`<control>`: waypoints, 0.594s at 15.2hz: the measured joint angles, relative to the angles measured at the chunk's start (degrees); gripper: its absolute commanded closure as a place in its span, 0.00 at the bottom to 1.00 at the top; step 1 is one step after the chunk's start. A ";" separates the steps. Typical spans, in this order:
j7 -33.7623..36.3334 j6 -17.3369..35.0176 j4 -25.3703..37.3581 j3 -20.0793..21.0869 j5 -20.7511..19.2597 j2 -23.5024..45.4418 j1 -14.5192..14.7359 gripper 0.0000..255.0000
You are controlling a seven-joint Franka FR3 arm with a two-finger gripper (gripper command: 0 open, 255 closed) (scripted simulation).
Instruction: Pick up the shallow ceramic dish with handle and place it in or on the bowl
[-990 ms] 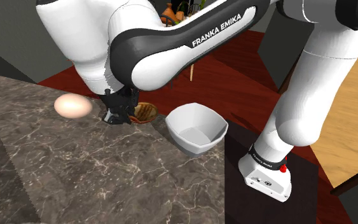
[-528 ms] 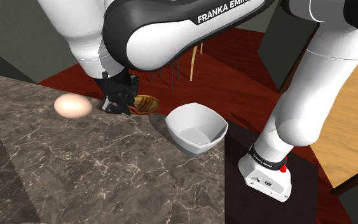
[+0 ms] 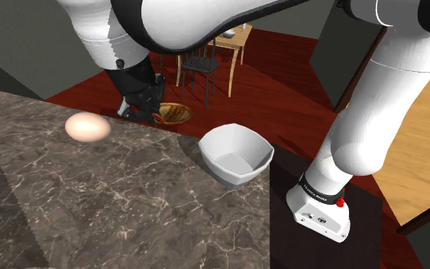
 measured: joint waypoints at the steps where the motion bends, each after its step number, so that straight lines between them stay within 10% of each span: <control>1: -0.11 -0.75 0.82 0.05 -0.03 0.10 0.08 1.00; 9: -1.75 -6.83 7.10 0.23 0.08 0.08 0.37 1.00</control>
